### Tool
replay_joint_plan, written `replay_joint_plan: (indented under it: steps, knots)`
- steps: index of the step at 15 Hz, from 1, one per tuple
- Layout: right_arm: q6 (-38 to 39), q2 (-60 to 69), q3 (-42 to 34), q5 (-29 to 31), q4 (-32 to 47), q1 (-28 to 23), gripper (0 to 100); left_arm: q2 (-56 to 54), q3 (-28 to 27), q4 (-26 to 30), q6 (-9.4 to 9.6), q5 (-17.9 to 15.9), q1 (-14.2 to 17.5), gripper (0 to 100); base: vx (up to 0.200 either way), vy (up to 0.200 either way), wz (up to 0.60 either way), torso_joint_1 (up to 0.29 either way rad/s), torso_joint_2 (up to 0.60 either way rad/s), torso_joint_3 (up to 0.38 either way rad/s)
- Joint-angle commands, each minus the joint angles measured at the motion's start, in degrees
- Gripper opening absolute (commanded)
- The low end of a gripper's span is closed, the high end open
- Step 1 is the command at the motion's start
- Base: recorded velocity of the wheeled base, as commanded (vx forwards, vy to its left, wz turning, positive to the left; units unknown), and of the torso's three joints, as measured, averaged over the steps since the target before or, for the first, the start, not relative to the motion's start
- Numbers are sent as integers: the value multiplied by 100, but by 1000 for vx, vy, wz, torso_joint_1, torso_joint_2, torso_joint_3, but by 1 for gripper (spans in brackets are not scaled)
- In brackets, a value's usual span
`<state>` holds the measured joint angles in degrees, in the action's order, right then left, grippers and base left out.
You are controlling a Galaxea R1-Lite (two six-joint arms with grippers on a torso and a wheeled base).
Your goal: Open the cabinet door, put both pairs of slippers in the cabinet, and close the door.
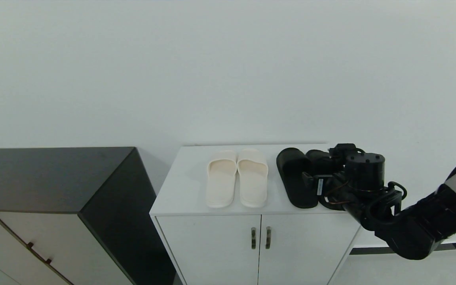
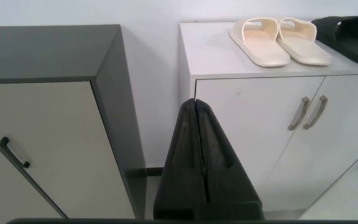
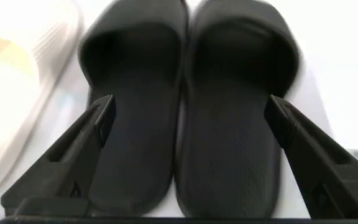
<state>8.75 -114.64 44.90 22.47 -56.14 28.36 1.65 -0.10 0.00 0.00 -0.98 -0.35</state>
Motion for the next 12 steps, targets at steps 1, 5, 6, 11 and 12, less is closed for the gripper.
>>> replay_joint_plan:
  steps: [1, 5, 6, 11, 12]
  knots:
    - [-93, -322, 230, -129, -55, -49, 100, 11, 1, 0, 0, 1, 0, 0, 0, 0, 0, 0, 0, 0]
    - [-172, -753, 889, -252, 42, -260, 100, -33, 1, 0, 0, 1, 0, 0, 0, 0, 0, 0, 0, 0]
    - [-163, -858, 1003, -252, 68, -313, 100, -33, 1, 0, 0, 1, 0, 0, 0, 0, 0, 0, 0, 0]
    - [-146, -1201, 1531, -252, 244, -383, 100, -42, 1, 0, -9, 1, 0, 0, 0, 0, 0, 0, 0, 0]
    - [-146, -1263, 1645, -252, 244, -383, 100, -42, 1, 0, -9, 1, 0, 0, 0, 0, 0, 0, 0, 0]
